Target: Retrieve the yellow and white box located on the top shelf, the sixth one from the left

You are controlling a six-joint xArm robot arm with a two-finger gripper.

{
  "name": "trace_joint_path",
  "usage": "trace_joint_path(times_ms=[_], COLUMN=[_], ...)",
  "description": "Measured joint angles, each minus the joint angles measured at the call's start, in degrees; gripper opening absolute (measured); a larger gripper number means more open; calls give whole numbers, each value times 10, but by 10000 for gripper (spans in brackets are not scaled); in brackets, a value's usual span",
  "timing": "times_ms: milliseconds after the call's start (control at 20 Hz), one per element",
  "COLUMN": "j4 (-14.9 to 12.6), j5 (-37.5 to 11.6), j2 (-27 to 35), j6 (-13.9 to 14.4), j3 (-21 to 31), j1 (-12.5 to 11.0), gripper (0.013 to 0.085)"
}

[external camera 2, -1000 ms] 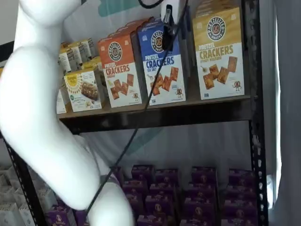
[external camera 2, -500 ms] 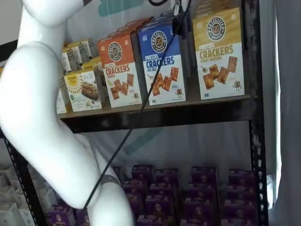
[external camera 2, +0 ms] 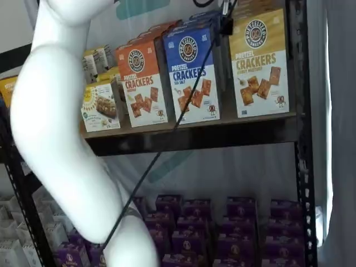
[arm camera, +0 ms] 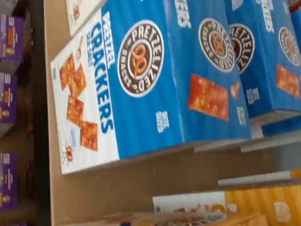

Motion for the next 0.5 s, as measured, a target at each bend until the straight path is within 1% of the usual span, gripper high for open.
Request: trace_joint_path(times_ms=[150, 350, 500], j4=[-12, -41, -56], j5=[-4, 13, 20], j2=[14, 35, 45], j6=[-1, 5, 9], j3=[-14, -46, -60], j1=[6, 16, 22], gripper=[850, 850, 850])
